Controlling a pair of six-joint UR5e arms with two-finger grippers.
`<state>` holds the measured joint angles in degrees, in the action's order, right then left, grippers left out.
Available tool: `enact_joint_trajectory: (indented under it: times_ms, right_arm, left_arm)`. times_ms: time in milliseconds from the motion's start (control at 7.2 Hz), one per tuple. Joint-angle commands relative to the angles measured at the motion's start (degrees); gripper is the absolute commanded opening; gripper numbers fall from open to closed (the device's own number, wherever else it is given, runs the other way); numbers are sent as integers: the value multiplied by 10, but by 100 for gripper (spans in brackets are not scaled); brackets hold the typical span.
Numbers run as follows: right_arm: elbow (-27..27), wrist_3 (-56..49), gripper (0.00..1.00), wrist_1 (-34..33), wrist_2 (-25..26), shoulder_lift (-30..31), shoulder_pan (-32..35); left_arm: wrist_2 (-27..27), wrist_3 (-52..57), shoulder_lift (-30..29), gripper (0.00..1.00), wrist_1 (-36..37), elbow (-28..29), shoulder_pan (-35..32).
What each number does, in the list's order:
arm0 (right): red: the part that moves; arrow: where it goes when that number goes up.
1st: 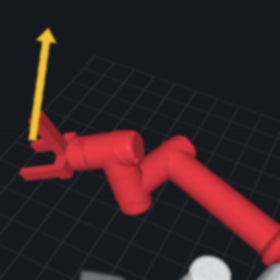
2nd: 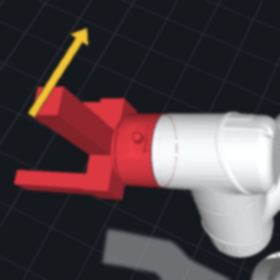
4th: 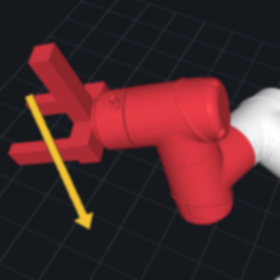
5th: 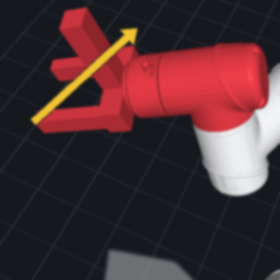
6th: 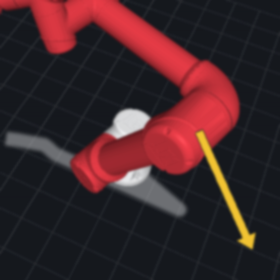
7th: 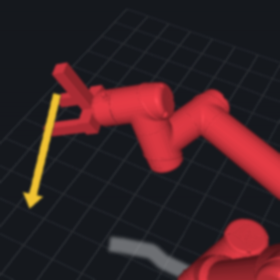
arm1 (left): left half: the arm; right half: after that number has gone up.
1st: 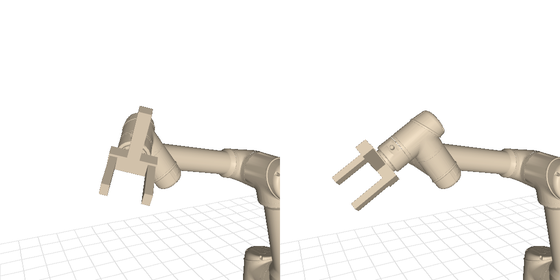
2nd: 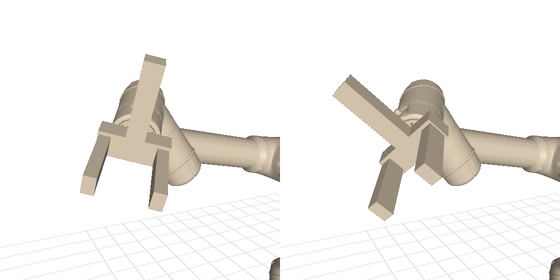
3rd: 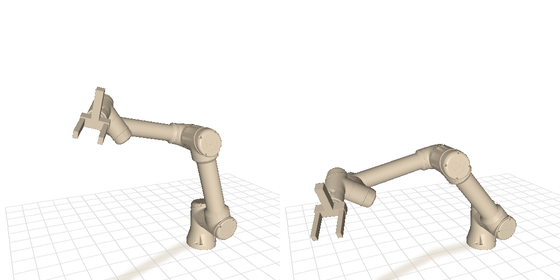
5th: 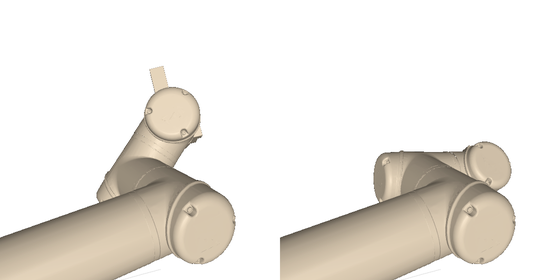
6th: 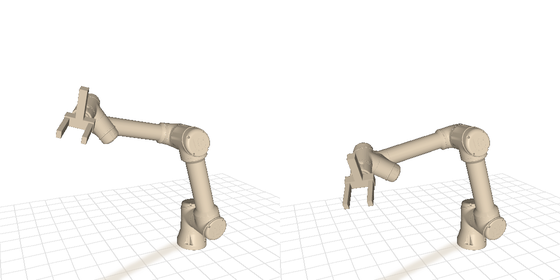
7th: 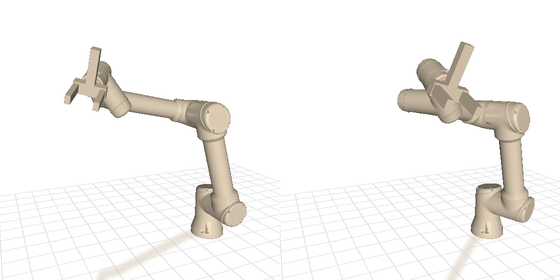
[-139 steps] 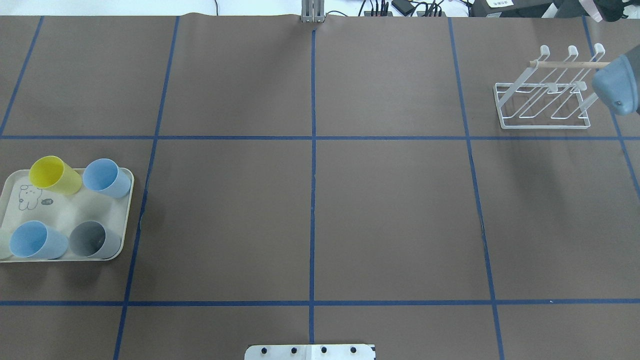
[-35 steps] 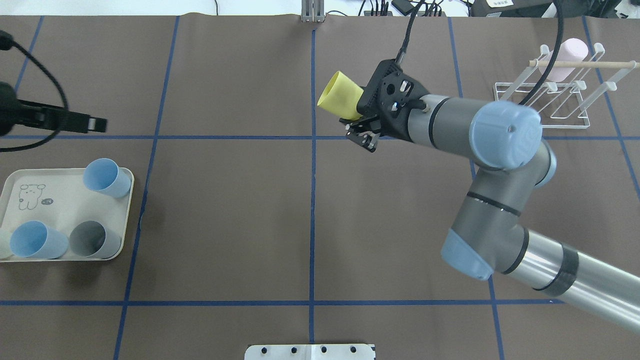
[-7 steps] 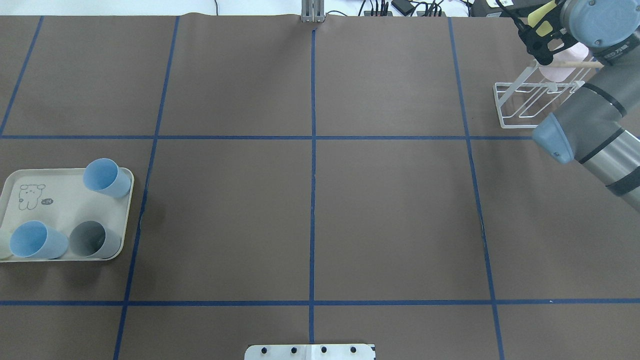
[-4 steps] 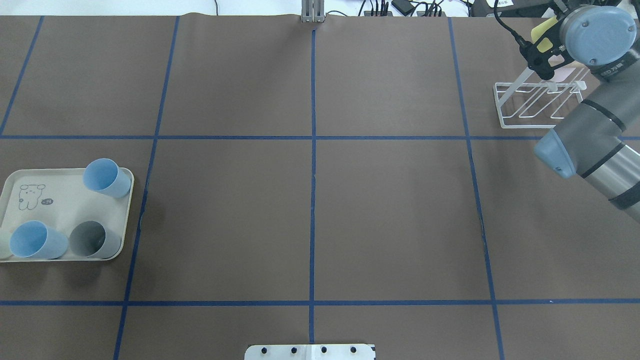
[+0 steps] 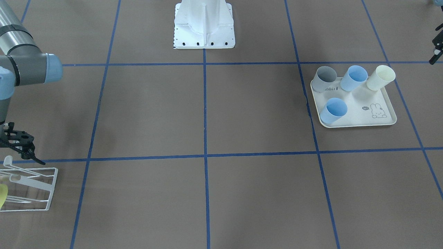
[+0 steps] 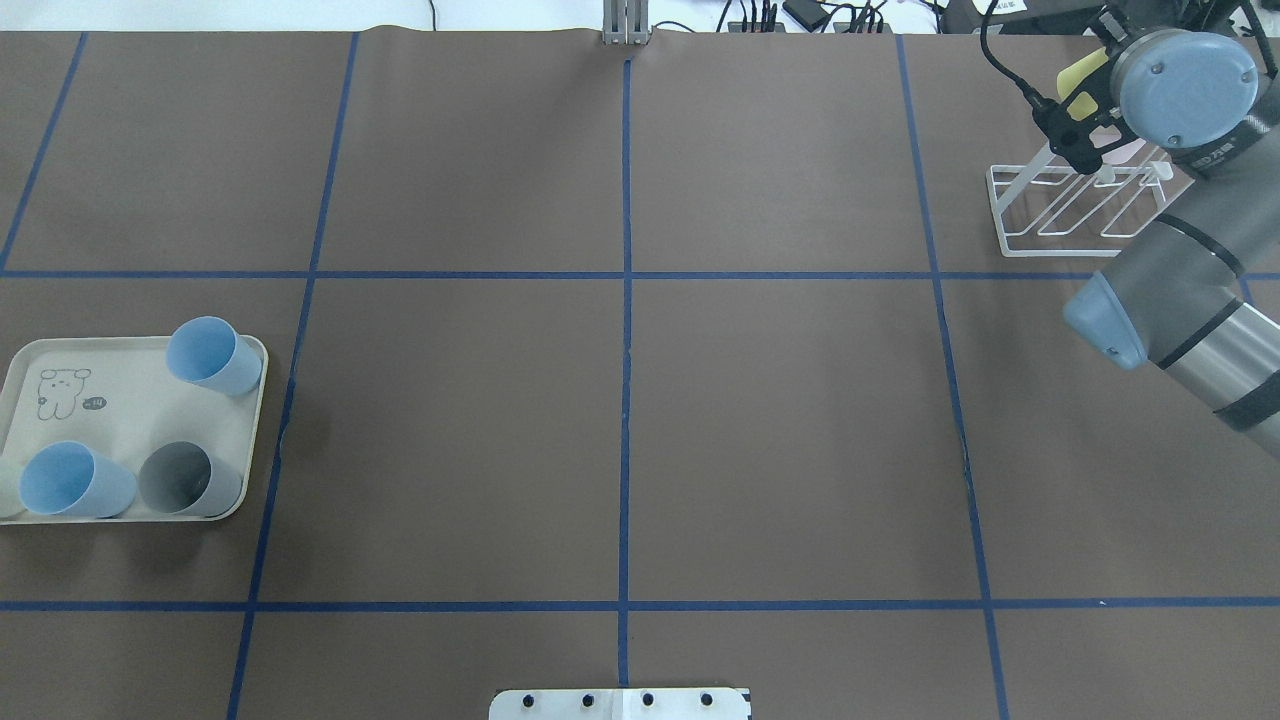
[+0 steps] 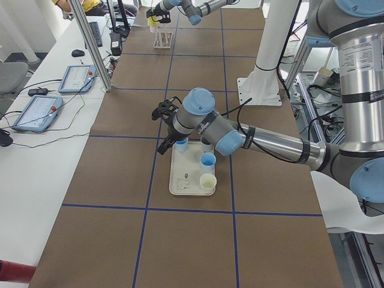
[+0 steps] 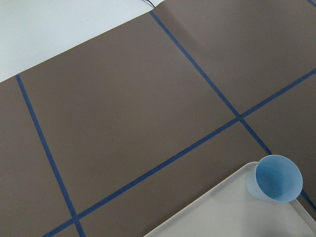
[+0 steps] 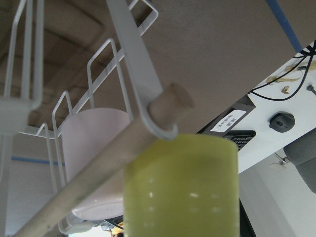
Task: Transfer IKEA cup to right arm and place on rack
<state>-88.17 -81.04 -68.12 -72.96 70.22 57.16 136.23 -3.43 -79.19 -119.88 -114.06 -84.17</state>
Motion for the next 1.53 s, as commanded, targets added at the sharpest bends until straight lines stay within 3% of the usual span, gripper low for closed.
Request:
enact_joint_trajectory:
  times_ms: [0,694,1111,1388]
  right_arm:
    - [4,-1,68,0,18,1,-18]
    - [5,-5,82,0,19,1,-20]
    - [-21,3,83,0,11,-10,-20]
    - [-73,165,91,0,-89,-12,-20]
  left_arm:
    - [0,0,0,100,0,1,0]
    - [0,0,0,100,0,1,0]
    - [-1,0,1,100,0,2,0]
    - [-7,0,0,100,0,3,1]
